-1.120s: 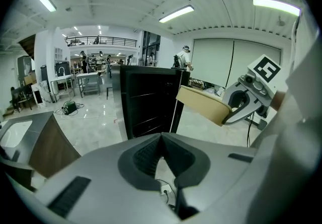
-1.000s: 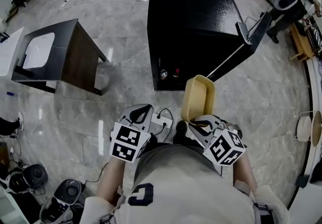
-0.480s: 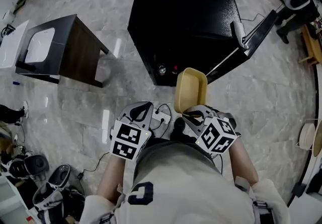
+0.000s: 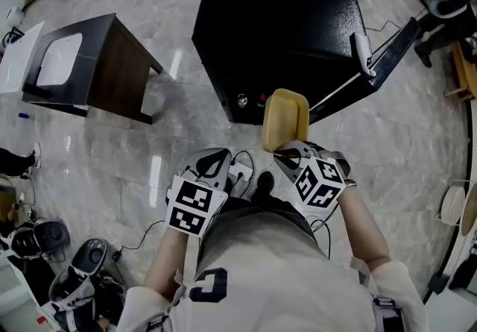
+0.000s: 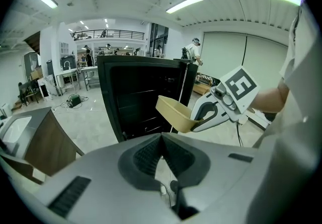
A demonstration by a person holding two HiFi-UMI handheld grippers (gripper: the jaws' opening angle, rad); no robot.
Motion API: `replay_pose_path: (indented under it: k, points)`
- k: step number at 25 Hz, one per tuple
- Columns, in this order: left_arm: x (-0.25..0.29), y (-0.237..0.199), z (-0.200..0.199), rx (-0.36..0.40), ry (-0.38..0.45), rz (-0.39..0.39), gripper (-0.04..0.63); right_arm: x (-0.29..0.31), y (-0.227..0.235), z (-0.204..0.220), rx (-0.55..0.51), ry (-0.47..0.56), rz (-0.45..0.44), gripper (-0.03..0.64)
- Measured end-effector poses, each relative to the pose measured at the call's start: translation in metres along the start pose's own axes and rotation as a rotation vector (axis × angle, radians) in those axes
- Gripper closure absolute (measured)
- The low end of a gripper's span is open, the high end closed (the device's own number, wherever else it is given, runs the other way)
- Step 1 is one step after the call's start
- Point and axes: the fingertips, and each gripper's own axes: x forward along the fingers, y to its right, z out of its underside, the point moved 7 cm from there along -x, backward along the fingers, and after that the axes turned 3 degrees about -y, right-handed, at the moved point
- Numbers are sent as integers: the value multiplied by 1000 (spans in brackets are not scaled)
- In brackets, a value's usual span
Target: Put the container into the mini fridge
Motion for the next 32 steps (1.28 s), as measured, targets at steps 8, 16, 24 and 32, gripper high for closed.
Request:
replay_pose_path:
  k: [8,16,24,32]
  points:
    - [-9,-52,16,45,32,88,540,45,12,-20,11,-130,59,586]
    - [-5,-81,18,97,7,155,540,57,27,-31,34,-178,108,586]
    - [14,-72,-8,26,12,79,540,66,65,-3,-8,-173,65,586]
    - [37,-71,-10,-60,-12,11,540,81,90,22,-56,-174,24,586]
